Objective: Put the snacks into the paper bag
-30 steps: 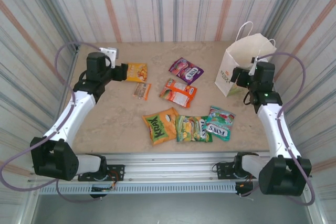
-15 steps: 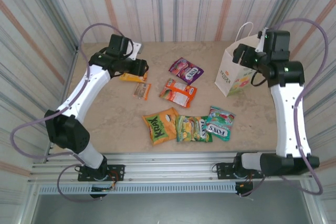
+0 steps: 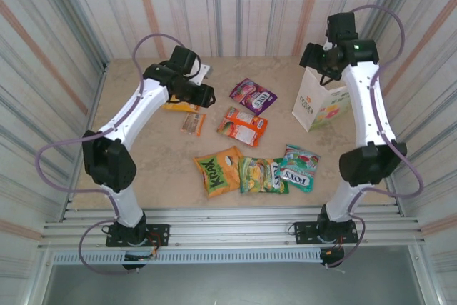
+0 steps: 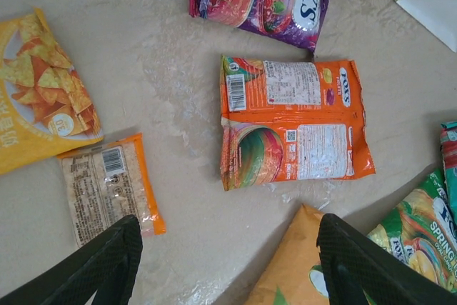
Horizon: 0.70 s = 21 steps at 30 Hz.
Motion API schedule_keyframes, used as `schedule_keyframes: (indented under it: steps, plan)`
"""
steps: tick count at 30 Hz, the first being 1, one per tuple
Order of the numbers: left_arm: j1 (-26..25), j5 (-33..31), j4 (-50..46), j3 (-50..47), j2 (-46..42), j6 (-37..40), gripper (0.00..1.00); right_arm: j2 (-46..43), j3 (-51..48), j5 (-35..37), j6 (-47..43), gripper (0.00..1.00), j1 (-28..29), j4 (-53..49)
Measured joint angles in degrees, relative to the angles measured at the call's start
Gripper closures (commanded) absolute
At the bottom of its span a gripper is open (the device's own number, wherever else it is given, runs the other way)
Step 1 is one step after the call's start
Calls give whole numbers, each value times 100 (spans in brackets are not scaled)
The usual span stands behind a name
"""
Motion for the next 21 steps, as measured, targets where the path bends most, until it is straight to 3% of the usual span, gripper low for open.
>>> schedule_keyframes:
  steps: [12, 21]
  plan:
    - [0, 310, -42, 341, 297, 2, 32, 1152, 745, 184, 507, 28, -85, 7]
    - [0, 319, -42, 361, 461, 2, 32, 1609, 951, 238, 599, 50, -236, 31]
